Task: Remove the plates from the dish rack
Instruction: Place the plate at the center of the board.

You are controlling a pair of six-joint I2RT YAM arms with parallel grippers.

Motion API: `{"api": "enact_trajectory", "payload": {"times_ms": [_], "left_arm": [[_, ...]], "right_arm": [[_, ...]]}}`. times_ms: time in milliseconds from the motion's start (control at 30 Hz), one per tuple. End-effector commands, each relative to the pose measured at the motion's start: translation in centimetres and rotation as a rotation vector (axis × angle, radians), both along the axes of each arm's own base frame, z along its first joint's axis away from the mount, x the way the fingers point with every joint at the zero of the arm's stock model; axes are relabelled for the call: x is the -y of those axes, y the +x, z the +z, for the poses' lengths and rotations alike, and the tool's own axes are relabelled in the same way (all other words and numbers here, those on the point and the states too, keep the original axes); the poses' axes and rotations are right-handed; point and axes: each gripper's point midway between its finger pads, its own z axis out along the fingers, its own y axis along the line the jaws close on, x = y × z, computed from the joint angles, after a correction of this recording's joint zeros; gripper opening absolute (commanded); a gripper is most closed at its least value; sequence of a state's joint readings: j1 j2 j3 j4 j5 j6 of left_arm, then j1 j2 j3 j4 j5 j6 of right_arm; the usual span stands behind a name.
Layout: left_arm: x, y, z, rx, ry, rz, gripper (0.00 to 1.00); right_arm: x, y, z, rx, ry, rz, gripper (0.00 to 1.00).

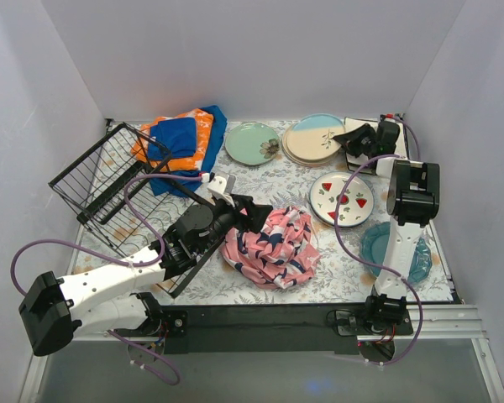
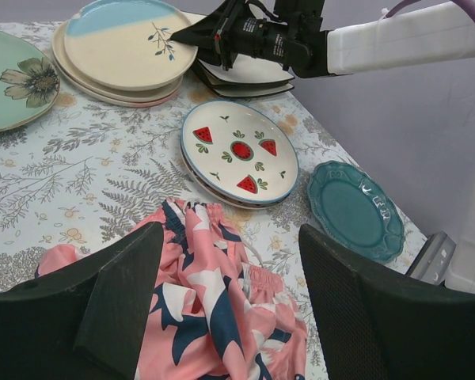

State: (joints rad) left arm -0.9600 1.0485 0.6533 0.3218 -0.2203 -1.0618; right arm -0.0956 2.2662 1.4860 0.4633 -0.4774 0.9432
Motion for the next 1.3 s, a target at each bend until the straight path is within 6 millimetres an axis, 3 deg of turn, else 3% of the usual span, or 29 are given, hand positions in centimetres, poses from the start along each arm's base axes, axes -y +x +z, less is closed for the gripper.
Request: {"api": "enact_trajectory", "payload": {"times_ms": [0, 33, 133, 200, 233, 267, 367, 500, 767, 1133, 1267], "left_arm": [[-0.3, -0.1, 1.0, 0.028, -0.005, 0.012, 0.68], [-0.4, -0.1, 1.2, 0.033, -0.007, 0.017, 0.68], [-0.5, -0.2, 1.2, 0.035, -0.008, 0.018, 0.68], [-0.6, -0.2, 1.3, 0.039, -0.008, 0.023, 0.68], [-0.6, -0.2, 1.4, 0.04, -0.01, 0.023, 0.68], [-0.6, -0.3, 1.4, 0.041, -0.009, 0.023, 0.68], [-0.5, -0.5, 1.5, 0.046, -0.006, 0.018, 0.68], [-0.6, -0.4, 1.4, 0.05, 0.0, 0.026, 0.68], [-0.6, -0.4, 1.4, 0.053, 0.008, 0.03, 0.68], [-0.5, -0.4, 1.3, 0.055, 0.017, 0.03, 0.68], [-0.5, -0.3, 1.2, 0.055, 0.019, 0.035, 0.68]], "right_arm": [[-1.5, 1.4, 6.0, 0.168, 0.008, 0.044, 0.16], [-1.6, 1.2, 6.0, 0.163, 0.003, 0.044, 0.23], [-1.4, 0.9, 5.4, 0.133, -0.027, 0.035, 0.31], [-1.2, 0.9, 5.1, 0.125, -0.065, 0.033, 0.31], [-1.1, 0.5, 3.9, 0.064, -0.082, 0.036, 0.26], [-0.8, 1.0, 4.4, 0.059, -0.106, 0.028, 0.26], [-0.1, 0.7, 3.3, -0.007, -0.182, 0.031, 0.36], [0.6, 0.0, 2.6, -0.036, -0.249, 0.025, 0.41], [1.3, -0.9, 1.5, -0.098, -0.3, 0.013, 0.41], [1.1, -1.2, 2.2, -0.082, -0.313, 0.036, 0.25], [0.9, -1.2, 3.3, -0.058, -0.315, 0.043, 0.23]]}}
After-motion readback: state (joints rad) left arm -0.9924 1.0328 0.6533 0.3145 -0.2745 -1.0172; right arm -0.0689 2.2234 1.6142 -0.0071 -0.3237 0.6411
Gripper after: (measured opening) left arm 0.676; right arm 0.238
